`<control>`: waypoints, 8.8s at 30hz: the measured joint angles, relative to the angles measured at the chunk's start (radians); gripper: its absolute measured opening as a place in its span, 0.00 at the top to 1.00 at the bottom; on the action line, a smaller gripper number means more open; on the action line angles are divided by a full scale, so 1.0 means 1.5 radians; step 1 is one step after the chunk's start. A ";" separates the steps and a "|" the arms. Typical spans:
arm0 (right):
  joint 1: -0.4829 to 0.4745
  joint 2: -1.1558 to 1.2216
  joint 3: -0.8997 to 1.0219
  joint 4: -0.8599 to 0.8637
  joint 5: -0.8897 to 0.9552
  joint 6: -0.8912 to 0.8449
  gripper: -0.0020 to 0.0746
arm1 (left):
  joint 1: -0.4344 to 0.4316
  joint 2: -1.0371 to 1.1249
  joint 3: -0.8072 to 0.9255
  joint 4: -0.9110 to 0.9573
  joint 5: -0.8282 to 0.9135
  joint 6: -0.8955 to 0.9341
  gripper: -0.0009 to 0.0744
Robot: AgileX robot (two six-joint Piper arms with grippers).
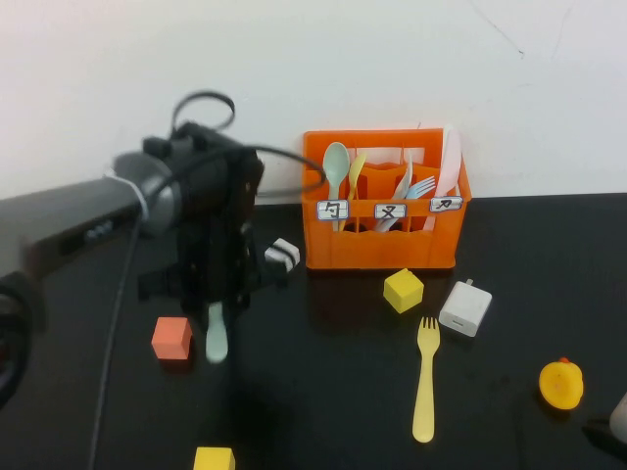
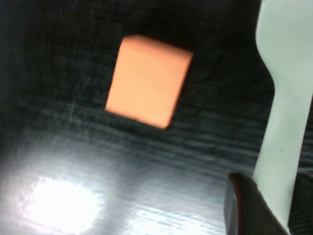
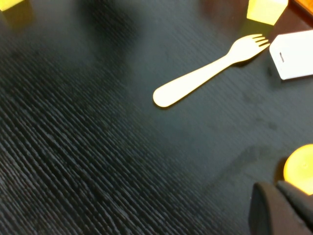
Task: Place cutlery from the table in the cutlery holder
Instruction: Place the knife on the box, then pick up the fork
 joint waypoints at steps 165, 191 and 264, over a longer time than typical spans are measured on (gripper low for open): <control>0.000 0.009 0.000 0.047 -0.045 0.006 0.98 | -0.095 -0.253 0.088 0.052 -0.537 0.259 0.99; 0.102 0.473 -0.249 0.087 0.041 -0.033 0.98 | -0.088 -0.854 0.646 0.111 -0.251 0.155 0.99; 0.139 0.777 -0.538 -0.290 0.178 0.511 0.38 | -0.088 -0.944 0.733 0.195 -0.226 -0.115 0.99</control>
